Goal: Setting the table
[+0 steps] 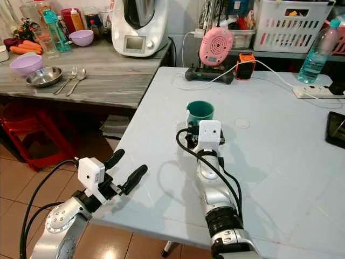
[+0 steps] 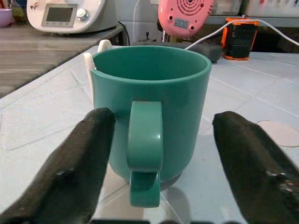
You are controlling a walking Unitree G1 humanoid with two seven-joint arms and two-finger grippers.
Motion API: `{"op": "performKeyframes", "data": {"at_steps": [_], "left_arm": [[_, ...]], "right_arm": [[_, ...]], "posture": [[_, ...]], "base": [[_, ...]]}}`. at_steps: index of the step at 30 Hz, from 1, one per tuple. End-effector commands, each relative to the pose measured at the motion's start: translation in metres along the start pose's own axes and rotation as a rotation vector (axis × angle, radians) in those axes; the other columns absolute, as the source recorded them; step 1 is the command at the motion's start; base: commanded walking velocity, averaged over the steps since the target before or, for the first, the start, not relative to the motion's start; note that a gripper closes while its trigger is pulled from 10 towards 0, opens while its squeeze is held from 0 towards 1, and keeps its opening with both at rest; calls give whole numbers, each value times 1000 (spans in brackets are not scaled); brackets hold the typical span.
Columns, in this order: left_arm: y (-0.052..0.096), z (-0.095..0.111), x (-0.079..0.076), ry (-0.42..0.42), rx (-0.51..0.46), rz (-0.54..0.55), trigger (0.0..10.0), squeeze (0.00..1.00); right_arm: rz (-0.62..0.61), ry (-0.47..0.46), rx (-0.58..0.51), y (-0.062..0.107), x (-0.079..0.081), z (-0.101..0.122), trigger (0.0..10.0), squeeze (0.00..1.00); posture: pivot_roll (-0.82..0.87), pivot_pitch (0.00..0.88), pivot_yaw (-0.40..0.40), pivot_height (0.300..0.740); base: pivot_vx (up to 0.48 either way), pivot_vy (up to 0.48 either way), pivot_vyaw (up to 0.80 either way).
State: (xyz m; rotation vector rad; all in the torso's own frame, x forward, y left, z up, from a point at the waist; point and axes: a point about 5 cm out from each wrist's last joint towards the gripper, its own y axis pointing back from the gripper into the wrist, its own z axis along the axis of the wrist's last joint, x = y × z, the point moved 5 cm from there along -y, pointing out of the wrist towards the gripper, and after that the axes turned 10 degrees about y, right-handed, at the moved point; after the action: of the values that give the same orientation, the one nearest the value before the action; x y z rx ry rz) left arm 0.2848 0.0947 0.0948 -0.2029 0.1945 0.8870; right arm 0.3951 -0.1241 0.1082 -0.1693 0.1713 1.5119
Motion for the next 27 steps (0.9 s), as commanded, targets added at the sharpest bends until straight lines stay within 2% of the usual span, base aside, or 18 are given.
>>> {"op": "performKeyframes", "data": {"at_steps": [1,27], "left_arm": [[1,-1,-1,0,10,-7,10000,0],[0,1,-12,58,-5,-98,10000,0]], "right_arm": [[2,-6,-10,-4,0,5,0,0],[-1,-6,-5,-4,-2,-2,235,0]], "posture": [[70,0,52,740],[66,0,59,740]], "base": [[0,0,0],[0,0,0]]}}
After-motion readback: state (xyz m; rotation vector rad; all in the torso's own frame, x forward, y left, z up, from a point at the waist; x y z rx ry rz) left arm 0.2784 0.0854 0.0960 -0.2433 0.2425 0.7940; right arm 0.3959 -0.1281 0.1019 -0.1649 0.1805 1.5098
